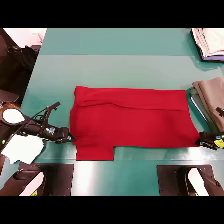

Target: Fold the shirts.

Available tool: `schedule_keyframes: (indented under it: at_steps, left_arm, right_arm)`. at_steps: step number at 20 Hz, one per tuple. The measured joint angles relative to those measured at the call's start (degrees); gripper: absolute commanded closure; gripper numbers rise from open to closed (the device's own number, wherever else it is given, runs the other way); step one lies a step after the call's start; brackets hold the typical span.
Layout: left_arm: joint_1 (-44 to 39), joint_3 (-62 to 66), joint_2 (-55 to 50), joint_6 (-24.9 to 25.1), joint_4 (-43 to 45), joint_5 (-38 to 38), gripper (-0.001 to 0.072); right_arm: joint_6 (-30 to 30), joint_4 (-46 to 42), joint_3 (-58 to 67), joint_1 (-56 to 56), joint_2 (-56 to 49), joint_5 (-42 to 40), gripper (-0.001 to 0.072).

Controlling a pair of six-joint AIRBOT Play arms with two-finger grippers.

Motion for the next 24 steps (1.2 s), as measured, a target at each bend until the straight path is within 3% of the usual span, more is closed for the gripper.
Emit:
schedule_keyframes:
  at_steps: [7,19,20,21,22,23,24]
  left_arm:
    - [0.0,12.0,-3.8,0.6,0.9,12.6,0.0682]
    - [0.0,31.5,-30.5,1.5,1.2,30.1,0.0656]
    - [0.0,33.0,-32.2,1.6,1.2,31.3,0.0373]
    - [0.0,34.2,-33.4,1.6,1.2,32.7,0.0069]
    - [0.1,35.3,-34.3,1.6,1.3,33.8,0.003]
    - [0.1,36.2,-34.9,1.4,1.2,34.8,0.0029]
    - [0.0,37.2,-35.4,1.4,1.2,35.3,0.003]
  right_arm:
    - [0.5,8.3,5.9,1.2,-6.2,-4.4,0.0697]
    - [5.9,10.9,30.4,15.5,-32.6,-15.7,0.0693]
    - [6.9,10.9,32.2,16.3,-34.8,-16.2,0.0654]
    - [7.8,11.0,33.9,16.8,-36.6,-16.8,0.0438]
    - [8.6,11.3,35.7,17.2,-38.6,-17.3,0.0218]
    - [9.1,12.2,37.4,17.4,-40.2,-17.7,0.0157]
    - [9.5,13.9,39.3,17.5,-41.7,-18.1,0.0157]
